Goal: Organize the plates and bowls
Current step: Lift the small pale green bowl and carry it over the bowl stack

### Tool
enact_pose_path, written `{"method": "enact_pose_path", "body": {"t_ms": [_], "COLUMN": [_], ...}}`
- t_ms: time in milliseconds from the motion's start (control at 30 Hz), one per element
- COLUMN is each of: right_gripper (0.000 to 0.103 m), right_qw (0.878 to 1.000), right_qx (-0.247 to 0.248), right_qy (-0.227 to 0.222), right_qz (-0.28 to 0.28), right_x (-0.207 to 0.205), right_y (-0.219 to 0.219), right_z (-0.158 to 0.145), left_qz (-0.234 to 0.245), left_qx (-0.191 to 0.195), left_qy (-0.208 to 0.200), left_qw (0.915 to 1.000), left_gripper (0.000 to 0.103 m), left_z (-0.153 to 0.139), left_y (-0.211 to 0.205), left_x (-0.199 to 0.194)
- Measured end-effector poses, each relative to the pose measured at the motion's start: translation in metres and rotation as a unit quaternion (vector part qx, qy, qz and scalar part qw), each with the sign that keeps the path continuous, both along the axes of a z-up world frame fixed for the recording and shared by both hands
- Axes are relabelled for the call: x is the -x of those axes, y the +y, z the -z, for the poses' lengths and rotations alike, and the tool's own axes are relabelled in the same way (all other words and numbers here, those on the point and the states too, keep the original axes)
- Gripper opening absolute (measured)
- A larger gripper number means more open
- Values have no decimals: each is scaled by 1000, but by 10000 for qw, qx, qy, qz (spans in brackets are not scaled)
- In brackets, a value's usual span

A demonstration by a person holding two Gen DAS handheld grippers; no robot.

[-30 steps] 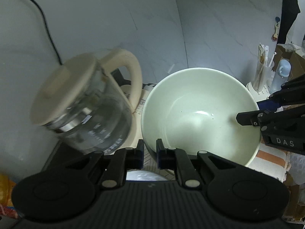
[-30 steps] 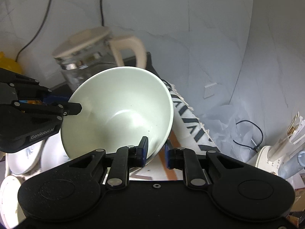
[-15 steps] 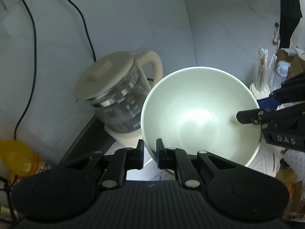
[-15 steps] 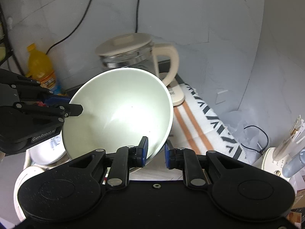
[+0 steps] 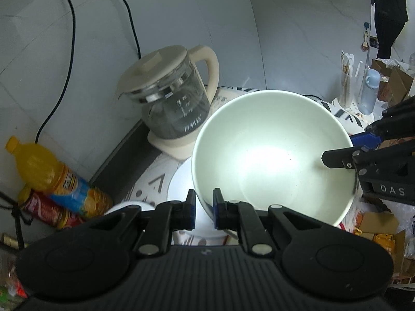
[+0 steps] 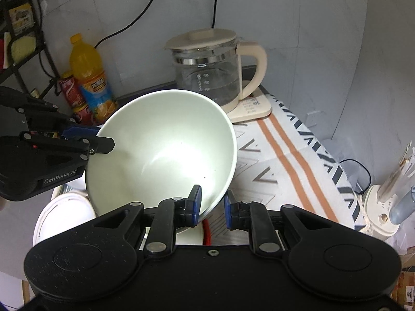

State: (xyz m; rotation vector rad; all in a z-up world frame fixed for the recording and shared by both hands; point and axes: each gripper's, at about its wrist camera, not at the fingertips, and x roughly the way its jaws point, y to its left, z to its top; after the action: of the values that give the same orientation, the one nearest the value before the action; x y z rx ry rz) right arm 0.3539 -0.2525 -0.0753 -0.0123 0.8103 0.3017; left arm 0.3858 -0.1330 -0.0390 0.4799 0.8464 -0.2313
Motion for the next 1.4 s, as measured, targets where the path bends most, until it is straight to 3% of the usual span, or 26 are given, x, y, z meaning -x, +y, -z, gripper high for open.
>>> {"method": "enact_pose_path", "body": {"t_ms": [600, 1200, 1400], "right_gripper": [18, 18, 19], "right_qw": [9992, 9979, 9984], "right_qx": [144, 351, 95], "right_qy": [300, 401, 479], "right_qz": [-199, -361, -301], "right_x": [40, 39, 38], "right_y": [13, 27, 19], "right_z": [27, 45, 41], "left_qz": [-233, -532, -639], "left_qx": [96, 460, 495], "left_qy": [334, 535, 507], "left_qw": [9991, 9961, 9954], "left_gripper": [11, 11, 12], "left_z": [24, 45, 46], "left_y": [16, 26, 32], "left_x": [57, 64, 66]}}
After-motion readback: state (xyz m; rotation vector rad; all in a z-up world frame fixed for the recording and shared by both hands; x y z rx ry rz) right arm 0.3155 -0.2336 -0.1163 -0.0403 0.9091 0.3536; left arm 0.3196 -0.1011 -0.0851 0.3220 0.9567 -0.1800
